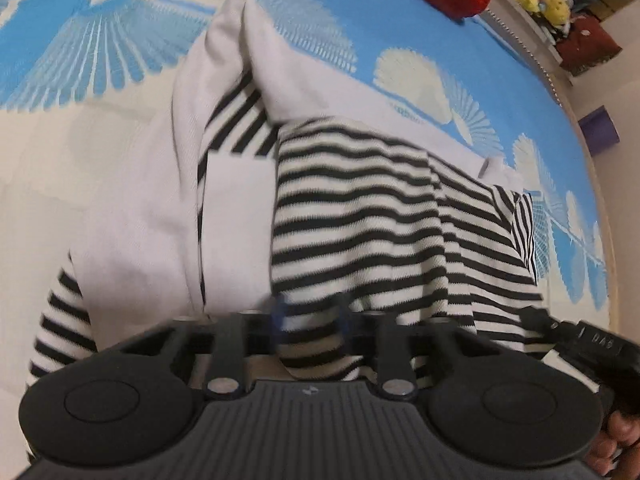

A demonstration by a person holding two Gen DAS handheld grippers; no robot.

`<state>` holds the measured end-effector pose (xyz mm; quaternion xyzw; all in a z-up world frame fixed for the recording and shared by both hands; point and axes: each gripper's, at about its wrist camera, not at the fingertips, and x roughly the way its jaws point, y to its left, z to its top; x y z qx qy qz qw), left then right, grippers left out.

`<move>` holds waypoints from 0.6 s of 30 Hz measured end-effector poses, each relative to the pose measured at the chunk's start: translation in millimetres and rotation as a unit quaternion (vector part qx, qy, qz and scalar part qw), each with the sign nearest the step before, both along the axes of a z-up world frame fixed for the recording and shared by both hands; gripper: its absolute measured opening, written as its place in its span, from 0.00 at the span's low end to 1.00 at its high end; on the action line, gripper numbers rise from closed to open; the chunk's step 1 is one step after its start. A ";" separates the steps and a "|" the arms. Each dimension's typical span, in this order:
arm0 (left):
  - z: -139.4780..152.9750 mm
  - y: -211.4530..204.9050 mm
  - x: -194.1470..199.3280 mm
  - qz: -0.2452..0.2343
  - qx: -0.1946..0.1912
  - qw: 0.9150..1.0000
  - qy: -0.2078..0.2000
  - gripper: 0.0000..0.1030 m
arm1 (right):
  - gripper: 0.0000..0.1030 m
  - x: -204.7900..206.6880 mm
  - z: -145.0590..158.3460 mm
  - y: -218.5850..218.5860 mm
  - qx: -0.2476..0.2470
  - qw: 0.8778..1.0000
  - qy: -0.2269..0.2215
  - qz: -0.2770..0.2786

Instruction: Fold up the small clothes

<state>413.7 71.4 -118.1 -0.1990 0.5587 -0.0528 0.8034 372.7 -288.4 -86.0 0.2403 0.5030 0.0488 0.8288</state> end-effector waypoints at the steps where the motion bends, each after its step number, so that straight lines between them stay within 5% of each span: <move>1: 6.4 3.9 -1.1 0.007 0.001 1.000 -0.016 0.00 | 0.06 0.0 1.9 0.2 -0.001 1.000 -0.006 -0.003; 4: 42.9 20.6 -8.0 0.038 0.020 0.993 -0.108 0.00 | 0.05 -0.1 11.1 -2.9 0.019 0.999 -0.037 -0.019; 6: 74.6 37.6 -16.0 0.067 0.020 0.979 -0.190 0.00 | 0.04 -4.1 24.5 -10.1 0.063 0.993 -0.085 -0.043; 8: 90.3 52.9 -21.0 0.091 0.024 0.970 -0.223 0.00 | 0.04 -8.4 39.8 -13.6 0.088 0.986 -0.130 -0.053; 11: 75.5 72.0 -16.4 0.112 -0.016 0.979 -0.171 0.00 | 0.04 -11.9 46.7 -13.5 0.107 0.980 -0.158 -0.052; 13: 48.2 71.9 -8.7 0.095 -0.091 0.987 -0.096 0.02 | 0.04 -5.3 30.2 -11.4 0.084 0.990 -0.103 -0.053; 16: 13.2 48.5 -3.7 0.043 -0.139 0.989 -0.001 0.36 | 0.07 0.1 -2.2 -16.2 0.042 0.996 -0.008 -0.080; 18: 3.9 37.1 -4.5 0.035 -0.128 0.991 0.017 0.43 | 0.11 2.1 -7.5 -19.3 0.044 0.995 0.004 -0.085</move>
